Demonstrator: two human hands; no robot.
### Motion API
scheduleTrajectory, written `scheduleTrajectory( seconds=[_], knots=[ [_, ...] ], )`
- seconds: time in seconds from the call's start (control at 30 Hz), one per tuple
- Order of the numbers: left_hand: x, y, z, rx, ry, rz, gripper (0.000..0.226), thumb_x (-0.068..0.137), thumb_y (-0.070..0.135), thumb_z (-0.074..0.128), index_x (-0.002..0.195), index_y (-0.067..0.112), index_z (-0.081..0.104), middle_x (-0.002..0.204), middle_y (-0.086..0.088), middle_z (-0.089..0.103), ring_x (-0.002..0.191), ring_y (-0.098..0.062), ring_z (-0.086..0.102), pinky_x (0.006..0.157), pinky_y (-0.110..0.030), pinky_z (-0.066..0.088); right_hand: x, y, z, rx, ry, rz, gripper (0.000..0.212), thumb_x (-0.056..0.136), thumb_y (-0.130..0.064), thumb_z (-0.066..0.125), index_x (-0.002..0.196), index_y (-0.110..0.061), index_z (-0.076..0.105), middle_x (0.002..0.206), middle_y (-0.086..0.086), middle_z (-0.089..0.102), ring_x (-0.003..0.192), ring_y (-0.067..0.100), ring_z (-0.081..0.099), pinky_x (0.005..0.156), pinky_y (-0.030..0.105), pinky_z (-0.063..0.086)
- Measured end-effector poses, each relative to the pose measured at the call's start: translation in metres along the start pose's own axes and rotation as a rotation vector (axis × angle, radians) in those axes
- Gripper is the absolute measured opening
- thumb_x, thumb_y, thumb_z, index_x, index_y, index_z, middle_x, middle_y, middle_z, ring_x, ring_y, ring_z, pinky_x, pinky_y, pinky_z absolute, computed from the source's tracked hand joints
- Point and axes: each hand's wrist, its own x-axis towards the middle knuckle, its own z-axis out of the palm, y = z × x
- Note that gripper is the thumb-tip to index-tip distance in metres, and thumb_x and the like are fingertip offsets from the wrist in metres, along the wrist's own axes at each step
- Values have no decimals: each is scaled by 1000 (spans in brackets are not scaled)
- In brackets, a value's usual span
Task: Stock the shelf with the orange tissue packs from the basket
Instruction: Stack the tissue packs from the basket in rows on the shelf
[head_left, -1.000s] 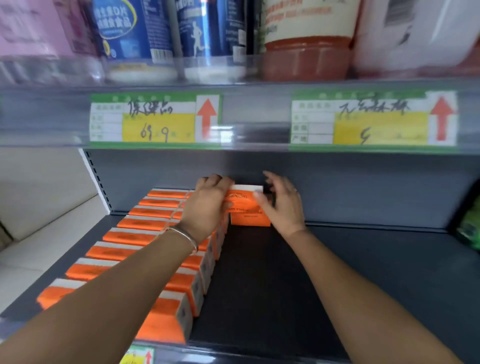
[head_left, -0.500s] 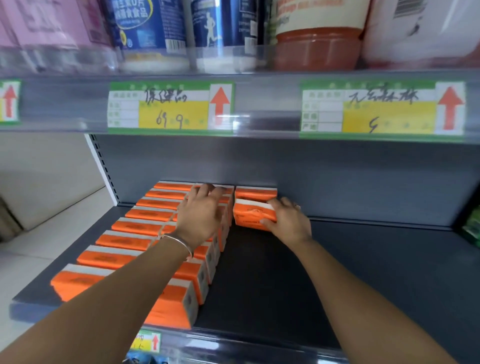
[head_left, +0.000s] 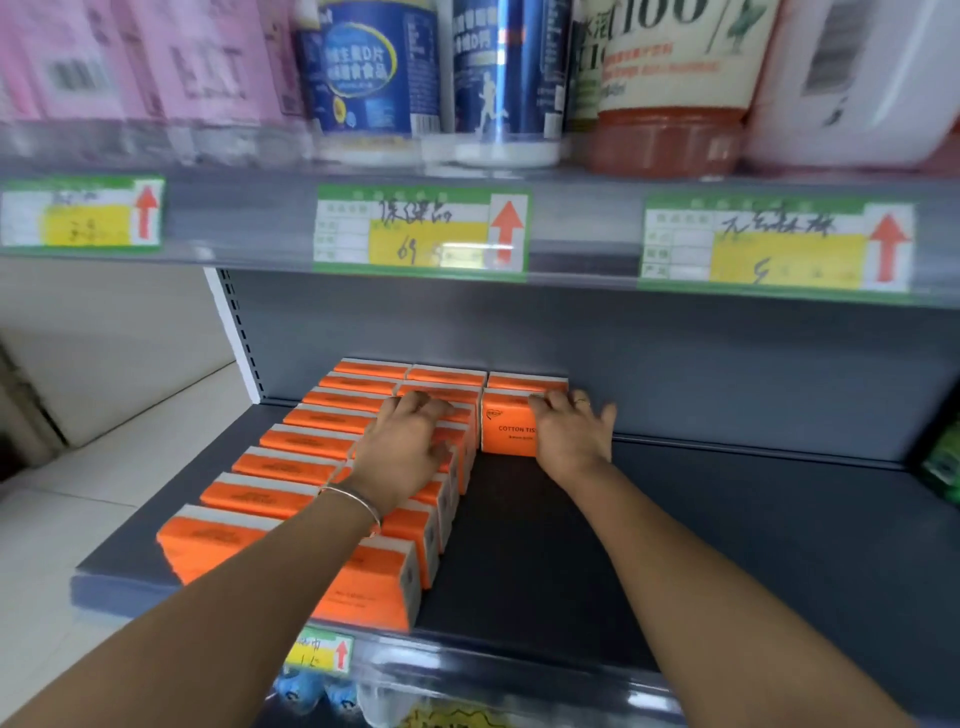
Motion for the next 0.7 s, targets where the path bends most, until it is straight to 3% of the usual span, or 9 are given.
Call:
scheduleTrajectory(
  seconds=[0.23,0.43,0.7],
  knots=[
    [-72,-25,-54,115,14,-9,43,91,28,51,133,27,44,132,0,51,123,-25,45,99,-38,41,-53,-54,-45,178,20,-240,45,95,-24,48,139,-22,41,142,5,36,131,30,33,101,43,38],
    [-152,-71,-102,264,30,-116,40,92,31,49,131,27,43,128,1,55,122,-24,48,97,-38,39,-107,-135,-77,195,78,-478,40,94,-25,48,134,-23,47,133,4,49,128,28,40,102,40,40],
    [-283,-160,-105,344,-43,-303,30,94,32,46,123,26,50,122,2,58,115,-22,52,94,-35,38,-191,-246,-66,192,7,-757,28,94,-32,47,116,-18,58,118,5,60,113,28,53,87,36,45]
  ],
)
